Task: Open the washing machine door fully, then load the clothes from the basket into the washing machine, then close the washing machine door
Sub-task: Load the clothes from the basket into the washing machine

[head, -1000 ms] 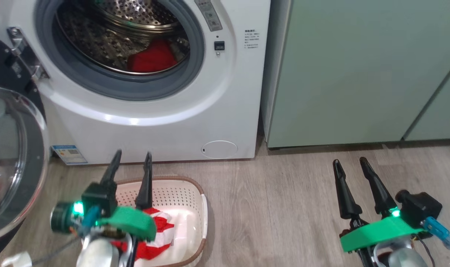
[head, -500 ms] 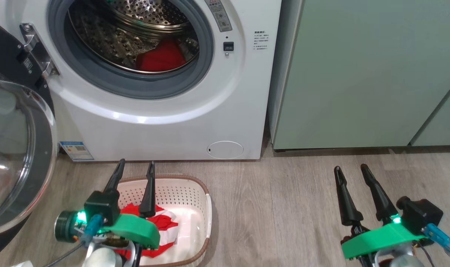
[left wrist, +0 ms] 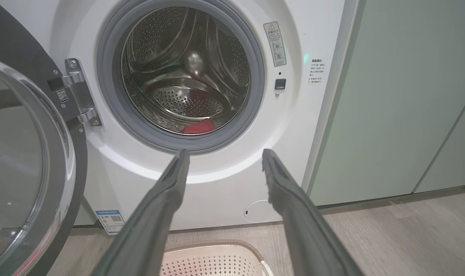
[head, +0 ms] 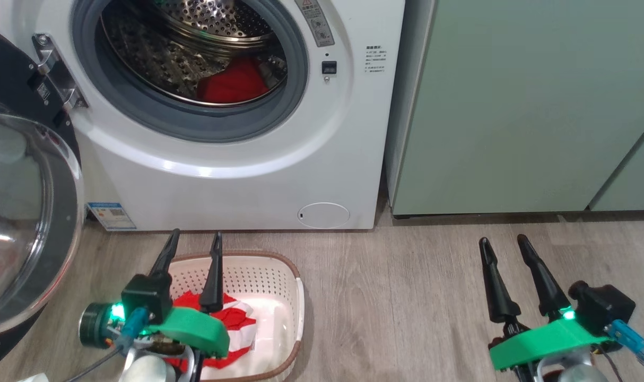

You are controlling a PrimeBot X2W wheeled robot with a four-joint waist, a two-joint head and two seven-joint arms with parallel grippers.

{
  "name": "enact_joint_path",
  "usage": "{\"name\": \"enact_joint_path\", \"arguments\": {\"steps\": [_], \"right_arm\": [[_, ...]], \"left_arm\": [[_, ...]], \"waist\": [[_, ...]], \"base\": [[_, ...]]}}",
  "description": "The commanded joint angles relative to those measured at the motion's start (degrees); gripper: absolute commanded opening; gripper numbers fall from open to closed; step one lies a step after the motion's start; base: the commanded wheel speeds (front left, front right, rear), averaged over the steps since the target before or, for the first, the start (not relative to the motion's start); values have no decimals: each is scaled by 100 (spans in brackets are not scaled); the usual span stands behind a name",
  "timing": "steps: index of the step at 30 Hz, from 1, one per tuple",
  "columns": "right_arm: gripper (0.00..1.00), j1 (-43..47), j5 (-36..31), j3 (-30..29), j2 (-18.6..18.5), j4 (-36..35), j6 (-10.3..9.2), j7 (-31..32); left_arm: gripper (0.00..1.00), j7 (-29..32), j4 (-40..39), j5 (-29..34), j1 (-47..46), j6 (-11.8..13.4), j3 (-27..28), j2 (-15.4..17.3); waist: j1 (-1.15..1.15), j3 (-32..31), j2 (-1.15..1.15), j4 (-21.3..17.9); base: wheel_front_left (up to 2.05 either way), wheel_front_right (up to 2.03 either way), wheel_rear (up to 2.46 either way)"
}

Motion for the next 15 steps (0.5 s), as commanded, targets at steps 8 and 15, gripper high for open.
{"name": "enact_joint_path", "arguments": {"steps": [8,15], "right_arm": [[100,-171,-7,107,-44,-202,0,-54],[100,-189,-53,95,-44,-231,0,-54]], "left_arm": [[100,-30,-137,18,-173,52,169,-26],[100,-30,-60,-7,-180,51,141,-27]], "waist": [[0,16,0,35],[0,130,0,40]], "base": [[0,0,0],[0,0,0]]}}
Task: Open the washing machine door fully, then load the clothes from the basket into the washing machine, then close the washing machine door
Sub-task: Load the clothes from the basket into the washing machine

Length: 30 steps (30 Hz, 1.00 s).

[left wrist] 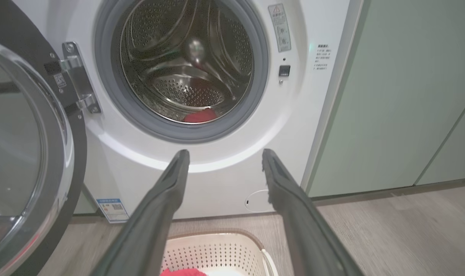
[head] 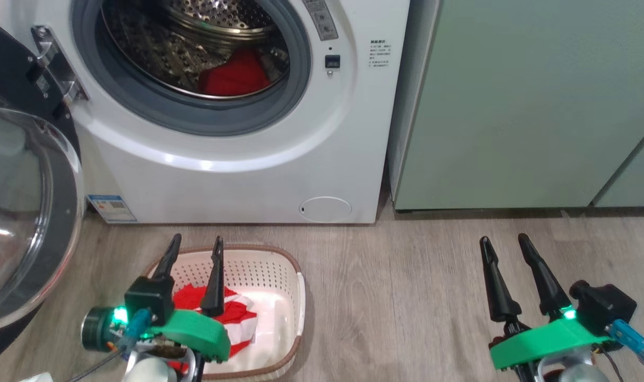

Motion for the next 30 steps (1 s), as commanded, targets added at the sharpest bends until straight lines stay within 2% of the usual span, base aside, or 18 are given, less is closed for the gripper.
{"name": "enact_joint_path", "arguments": {"steps": [1,6,11,18,24,30], "right_arm": [[100,-191,-47,108,-44,-217,0,-54],[100,-288,-72,119,-44,-284,0,-54],[100,-531,-152,215,-44,-335,0,-54],[100,-970,-158,356,-44,-447,0,-54],[100,-1211,-108,495,-44,-527,0,-54],[100,-1430,11,645,-44,-620,0,-54]], "left_arm": [[100,-30,-67,1,-179,43,146,-24],[100,-30,548,49,-360,-112,168,-23],[100,-30,1200,153,-722,-208,244,161],[100,-30,2430,504,-1578,-398,145,652],[100,-30,3569,981,-2496,-450,-149,1172],[100,-29,4649,1417,-3465,-663,-555,1628]], "waist": [[0,89,0,-8],[0,730,0,-28],[0,1396,0,-136],[0,2504,0,-400],[0,3307,0,-656],[0,4043,0,-985]], "base": [[0,0,0],[0,0,0],[0,0,0],[0,0,0],[0,0,0],[0,0,0]]}}
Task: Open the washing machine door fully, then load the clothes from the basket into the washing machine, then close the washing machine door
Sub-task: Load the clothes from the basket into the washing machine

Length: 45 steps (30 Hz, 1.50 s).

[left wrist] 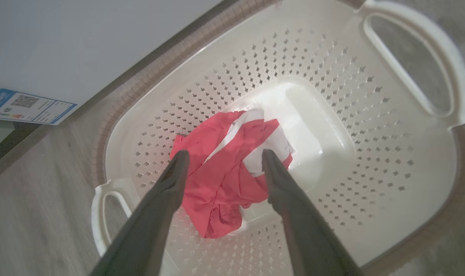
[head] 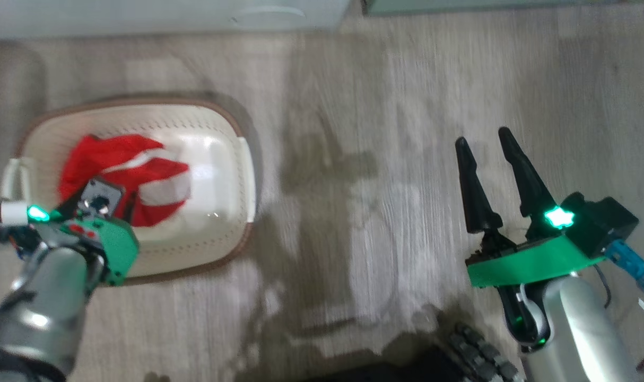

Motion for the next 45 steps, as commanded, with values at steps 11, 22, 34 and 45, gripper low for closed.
{"name": "enact_joint_path", "arguments": {"steps": [11,22,34,45], "right_arm": [[100,-100,358,392,-44,-186,0,-54],[100,-277,615,622,-44,-248,0,-54],[100,-225,581,621,-44,-395,0,-54],[100,-327,526,642,-44,-387,0,-54]], "left_arm": [[100,117,1254,479,-1208,-315,-454,921],[100,586,1497,582,-1989,-232,-627,1386],[100,1567,1583,749,-2184,-52,-906,1524],[0,2173,1600,369,-2113,-345,-832,1430]], "waist": [[-2,1397,0,-862],[-2,2215,0,-1201],[-2,2404,0,-1135],[-2,2419,0,-1111]], "base": [[0,0,0],[0,0,0],[0,0,0],[0,0,0]]}}
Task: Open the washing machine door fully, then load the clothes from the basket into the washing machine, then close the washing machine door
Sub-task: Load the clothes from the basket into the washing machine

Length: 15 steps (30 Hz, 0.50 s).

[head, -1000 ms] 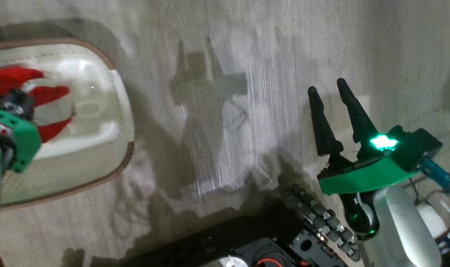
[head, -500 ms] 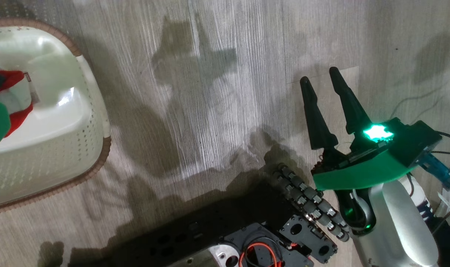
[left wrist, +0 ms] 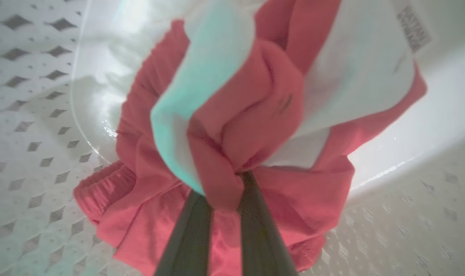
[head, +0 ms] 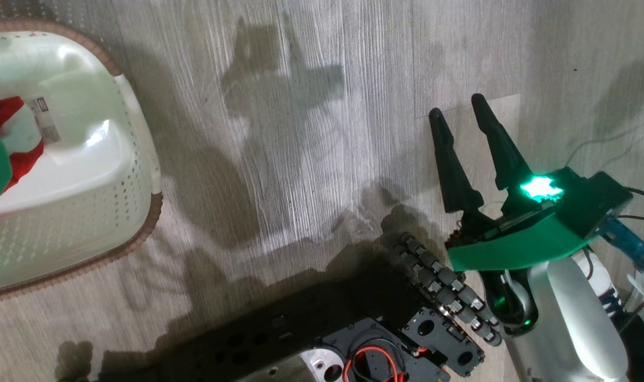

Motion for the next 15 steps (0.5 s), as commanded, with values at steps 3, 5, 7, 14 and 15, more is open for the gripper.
{"name": "enact_joint_path", "arguments": {"steps": [3,5,7,14,15], "right_arm": [[100,96,-28,65,-50,-133,0,-54],[100,59,-25,67,-50,-118,0,-54],[100,6,-7,93,-50,-110,0,-54],[100,-95,-5,-18,-50,31,0,-54],[100,-88,-25,-48,-50,59,0,-54]], "left_arm": [[0,-74,25,-74,238,15,111,236],[0,-134,25,-101,257,41,103,241],[0,-170,26,-138,286,56,105,250],[0,-351,26,-322,562,124,121,20],[0,-374,27,-353,615,128,124,-34]], "waist": [[0,-55,0,-40],[0,-100,0,-64],[0,-161,0,-97],[0,-789,0,-11],[0,-907,0,21]], "base": [[0,0,0],[0,0,0],[0,0,0],[0,0,0],[0,0,0]]}}
